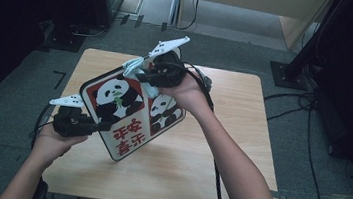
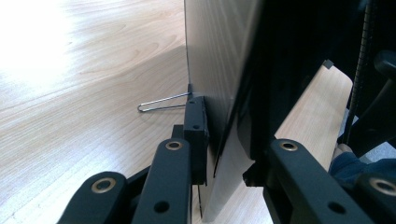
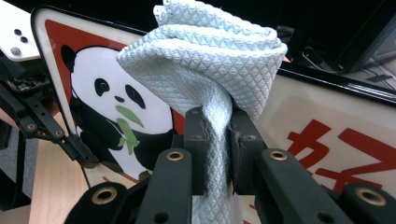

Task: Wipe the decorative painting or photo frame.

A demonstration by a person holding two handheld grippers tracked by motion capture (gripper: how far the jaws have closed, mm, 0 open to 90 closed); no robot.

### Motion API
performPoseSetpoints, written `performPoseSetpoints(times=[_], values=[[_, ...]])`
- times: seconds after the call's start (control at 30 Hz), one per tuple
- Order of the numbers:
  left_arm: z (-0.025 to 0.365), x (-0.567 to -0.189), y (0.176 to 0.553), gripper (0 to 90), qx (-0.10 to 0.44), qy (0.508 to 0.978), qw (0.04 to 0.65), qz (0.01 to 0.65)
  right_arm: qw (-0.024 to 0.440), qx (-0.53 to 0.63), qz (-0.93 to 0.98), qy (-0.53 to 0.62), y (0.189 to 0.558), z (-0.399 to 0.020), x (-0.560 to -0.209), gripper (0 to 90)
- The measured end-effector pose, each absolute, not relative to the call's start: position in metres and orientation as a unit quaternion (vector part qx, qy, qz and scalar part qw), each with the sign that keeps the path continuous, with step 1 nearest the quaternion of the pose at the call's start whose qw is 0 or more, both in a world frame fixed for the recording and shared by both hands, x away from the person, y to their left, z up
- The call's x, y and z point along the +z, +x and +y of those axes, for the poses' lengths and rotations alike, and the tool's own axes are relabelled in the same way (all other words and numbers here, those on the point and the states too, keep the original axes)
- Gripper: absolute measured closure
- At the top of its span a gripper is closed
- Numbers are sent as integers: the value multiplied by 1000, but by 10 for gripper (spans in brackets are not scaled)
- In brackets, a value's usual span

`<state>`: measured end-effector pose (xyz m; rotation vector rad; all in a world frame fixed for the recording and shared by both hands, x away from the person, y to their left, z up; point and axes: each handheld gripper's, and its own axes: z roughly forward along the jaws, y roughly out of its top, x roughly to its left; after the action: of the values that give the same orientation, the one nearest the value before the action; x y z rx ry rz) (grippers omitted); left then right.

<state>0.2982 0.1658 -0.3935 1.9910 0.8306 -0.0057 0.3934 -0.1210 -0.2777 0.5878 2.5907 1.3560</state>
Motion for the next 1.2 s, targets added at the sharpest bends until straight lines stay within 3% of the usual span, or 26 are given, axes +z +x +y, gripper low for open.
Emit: performPoseSetpoints(times=[1.2], values=[[165,-393,299,757,-6,815,473,334,61,453,865,206,391,-133,-315,801]])
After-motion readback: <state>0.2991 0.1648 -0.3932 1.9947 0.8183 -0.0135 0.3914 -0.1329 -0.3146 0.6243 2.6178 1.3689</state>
